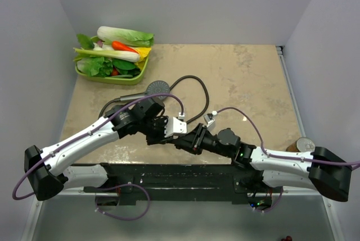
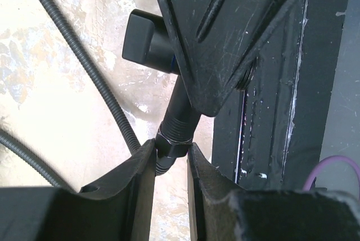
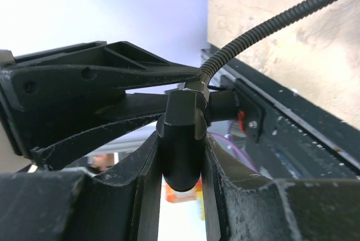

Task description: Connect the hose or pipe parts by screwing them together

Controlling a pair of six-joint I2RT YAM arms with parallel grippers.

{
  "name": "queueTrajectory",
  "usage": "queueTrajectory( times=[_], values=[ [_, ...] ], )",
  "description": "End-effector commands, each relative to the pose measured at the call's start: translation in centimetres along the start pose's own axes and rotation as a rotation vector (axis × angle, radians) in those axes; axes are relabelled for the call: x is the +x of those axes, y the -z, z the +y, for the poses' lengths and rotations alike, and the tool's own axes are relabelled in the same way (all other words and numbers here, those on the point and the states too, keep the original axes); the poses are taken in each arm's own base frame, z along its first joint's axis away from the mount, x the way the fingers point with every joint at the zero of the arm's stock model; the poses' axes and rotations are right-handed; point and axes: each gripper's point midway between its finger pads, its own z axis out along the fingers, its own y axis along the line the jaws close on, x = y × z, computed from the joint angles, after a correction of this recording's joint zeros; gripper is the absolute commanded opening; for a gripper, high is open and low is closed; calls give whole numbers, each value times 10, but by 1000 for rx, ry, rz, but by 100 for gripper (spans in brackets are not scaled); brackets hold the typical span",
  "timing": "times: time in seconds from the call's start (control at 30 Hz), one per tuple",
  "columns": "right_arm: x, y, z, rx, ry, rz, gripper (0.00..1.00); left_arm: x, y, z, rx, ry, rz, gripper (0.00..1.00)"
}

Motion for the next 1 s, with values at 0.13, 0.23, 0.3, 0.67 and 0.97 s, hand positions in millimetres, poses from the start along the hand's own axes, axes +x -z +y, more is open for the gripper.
queueTrajectory(
  times=[0.13, 0.23, 0.3, 0.67, 0.97],
  values=[
    [12, 26, 82, -342, -168, 73, 0, -86, 12, 15, -44, -206, -330, 0],
    [12, 26, 85, -349, -173, 76, 0, -87, 12, 11, -19, -219, -334, 0],
    [15, 26, 84, -344, -175, 92, 0, -85, 12, 4, 12, -231, -334, 0],
    [9, 27, 64, -244, -60, 133, 68, -61, 1, -22, 149, -272, -292, 0],
    [-21, 45, 72, -160, 104, 71, 99, -45, -6, -27, 164, -246, -264, 0]
  ],
)
